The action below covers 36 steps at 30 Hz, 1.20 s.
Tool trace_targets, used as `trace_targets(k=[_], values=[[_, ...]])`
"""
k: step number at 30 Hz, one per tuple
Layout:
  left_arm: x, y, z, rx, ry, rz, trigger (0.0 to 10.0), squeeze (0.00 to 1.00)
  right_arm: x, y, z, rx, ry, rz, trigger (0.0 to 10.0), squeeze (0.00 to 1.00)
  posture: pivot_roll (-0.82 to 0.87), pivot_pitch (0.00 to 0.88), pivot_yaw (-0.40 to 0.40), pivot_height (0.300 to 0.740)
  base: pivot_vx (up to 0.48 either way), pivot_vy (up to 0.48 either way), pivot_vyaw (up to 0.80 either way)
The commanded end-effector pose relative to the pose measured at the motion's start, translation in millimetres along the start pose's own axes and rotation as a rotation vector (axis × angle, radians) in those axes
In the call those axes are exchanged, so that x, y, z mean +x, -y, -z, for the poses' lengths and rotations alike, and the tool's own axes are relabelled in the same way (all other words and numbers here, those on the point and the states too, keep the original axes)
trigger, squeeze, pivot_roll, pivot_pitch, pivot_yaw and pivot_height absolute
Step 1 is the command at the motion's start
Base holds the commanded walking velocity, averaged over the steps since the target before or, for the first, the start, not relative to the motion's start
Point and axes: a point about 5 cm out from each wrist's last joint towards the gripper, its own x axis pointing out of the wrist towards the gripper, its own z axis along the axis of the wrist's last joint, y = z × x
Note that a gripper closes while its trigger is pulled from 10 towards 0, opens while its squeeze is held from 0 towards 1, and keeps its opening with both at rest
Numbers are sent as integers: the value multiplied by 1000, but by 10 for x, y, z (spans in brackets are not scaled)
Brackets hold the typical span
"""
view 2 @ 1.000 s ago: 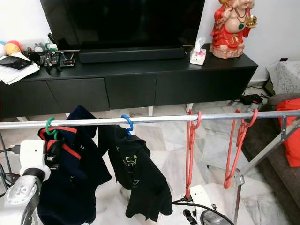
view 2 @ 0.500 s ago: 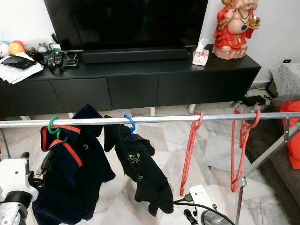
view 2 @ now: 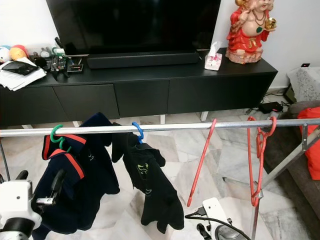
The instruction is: Hang hanger
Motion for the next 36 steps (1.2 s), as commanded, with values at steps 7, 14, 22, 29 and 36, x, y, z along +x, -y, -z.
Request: trace_targets(k=[7, 14, 22, 29, 36], values=[[26, -82, 70, 32, -19, -2, 10000, 0, -2, 9, 14, 6, 4, 11, 10000, 0, -76, 0, -3, 740, 0, 0, 0], [77, -130, 57, 52, -9, -1, 10000, 0, -1, 2, 19, 9, 4, 12, 10000, 0, -79, 0, 2, 740, 0, 0, 0], [88, -82, 75, 46, -6, 8, 10000, 0, -1, 0, 25, 8, 2, 12, 10000, 0, -77, 0, 2, 740, 0, 0, 0], [93, -46, 80, 34, -4, 17, 10000, 0, -1, -4, 33, 5, 1, 10, 10000, 0, -76, 0, 3, 740, 0, 0, 0], [123, 9, 103, 50, -21, 37, 10000, 0, -1, -4, 35, 7, 0, 9, 10000, 0, -76, 0, 2, 740, 0, 0, 0]])
